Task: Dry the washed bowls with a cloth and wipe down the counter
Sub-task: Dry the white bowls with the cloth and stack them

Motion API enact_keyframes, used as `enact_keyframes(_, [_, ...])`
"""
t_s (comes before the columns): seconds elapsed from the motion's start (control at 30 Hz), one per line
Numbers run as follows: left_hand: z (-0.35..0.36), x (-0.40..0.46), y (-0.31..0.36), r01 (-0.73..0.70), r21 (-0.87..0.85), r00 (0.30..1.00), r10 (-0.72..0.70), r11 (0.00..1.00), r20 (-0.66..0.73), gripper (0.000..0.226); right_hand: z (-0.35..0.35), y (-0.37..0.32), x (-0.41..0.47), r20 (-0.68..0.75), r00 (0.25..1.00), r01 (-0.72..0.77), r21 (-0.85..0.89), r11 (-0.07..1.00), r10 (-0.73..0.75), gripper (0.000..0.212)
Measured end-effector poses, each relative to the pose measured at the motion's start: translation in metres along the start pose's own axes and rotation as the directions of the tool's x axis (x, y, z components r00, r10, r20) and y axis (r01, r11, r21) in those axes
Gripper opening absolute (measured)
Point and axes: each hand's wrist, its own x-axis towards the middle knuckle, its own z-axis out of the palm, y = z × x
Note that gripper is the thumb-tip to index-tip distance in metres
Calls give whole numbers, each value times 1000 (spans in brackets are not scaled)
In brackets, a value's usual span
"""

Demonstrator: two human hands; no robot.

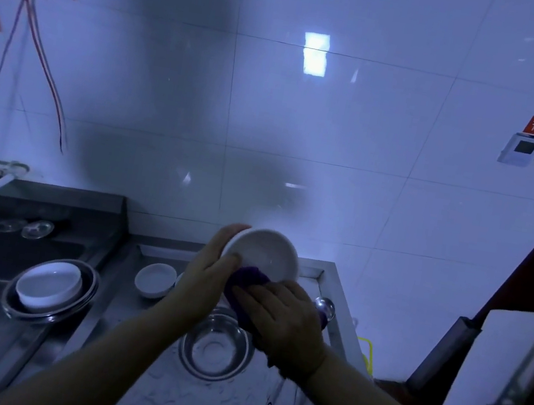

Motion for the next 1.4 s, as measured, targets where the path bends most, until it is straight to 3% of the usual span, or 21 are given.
enact_keyframes(0.1, [-15, 13, 5, 98, 83, 974, -112, 992, 195, 36, -11, 25, -3, 107, 958, 268, 6, 963, -267, 15])
enact_keyframes(0.17, [-23, 21, 8, 168, 107, 931, -193, 980, 308, 40, -15, 33, -1, 154, 924, 347, 39, 937, -349, 16])
enact_keyframes(0.2, [-24, 23, 9, 201, 93, 930, -220, 975, 295, 41, -16, 34, 0, 154, 925, 346, 30, 938, -347, 17])
enact_keyframes(0.27, [-20, 19, 6, 218, 1, 964, -216, 976, 156, 40, -15, 28, 4, 108, 960, 261, -25, 965, -257, 15])
enact_keyframes(0.4, [11, -5, -8, 63, -122, 989, -79, 991, -125, 39, -2, -2, 12, -34, 994, -108, -47, 993, 107, 22])
enact_keyframes(0.5, [17, -11, -10, -16, -112, 977, -8, 994, -212, 34, 9, -20, 11, -68, 980, -188, 23, 982, 189, 26])
enact_keyframes(0.57, [10, -11, -9, -40, -88, 987, 25, 995, -160, 31, 11, -18, 5, -57, 989, -132, 44, 990, 134, 26])
enact_keyframes(0.67, [-4, -8, -6, -12, 9, 999, 12, 1000, -37, 34, 6, 2, -3, 23, 998, 65, 14, 998, -66, 20])
enact_keyframes(0.77, [-20, 5, -3, 90, 156, 978, -117, 984, 173, 39, -4, 25, -3, 112, 939, 324, 29, 946, -325, 15])
enact_keyframes(0.83, [-29, 12, -1, 151, 153, 948, -186, 977, 257, 46, -8, 32, 0, 156, 907, 390, 35, 920, -390, 15])
enact_keyframes(0.9, [-29, 11, -1, 164, 51, 967, -171, 985, 189, 49, -9, 28, 4, 142, 935, 330, -14, 944, -325, 14])
enact_keyframes(1.0, [-8, -5, -6, 36, -55, 998, -39, 998, -45, 48, -4, 6, 14, 31, 998, 55, -76, 996, -52, 18])
enact_keyframes(1.07, [7, -11, -10, -31, -116, 984, 10, 993, -176, 49, 3, -10, 18, -27, 994, -104, -51, 993, 103, 21])
enact_keyframes(1.13, [10, -10, -11, -49, -109, 976, 25, 993, -215, 43, 9, -20, 18, -39, 984, -175, -19, 984, 174, 24])
enact_keyframes(1.23, [-3, -5, -11, -44, -46, 993, 38, 998, -110, 39, 8, -14, 12, 4, 995, -100, -6, 995, 100, 26])
enact_keyframes(1.4, [-36, 21, -8, 77, 64, 971, -89, 995, 222, 43, 0, 25, 14, 177, 944, 290, -43, 956, -278, 14])
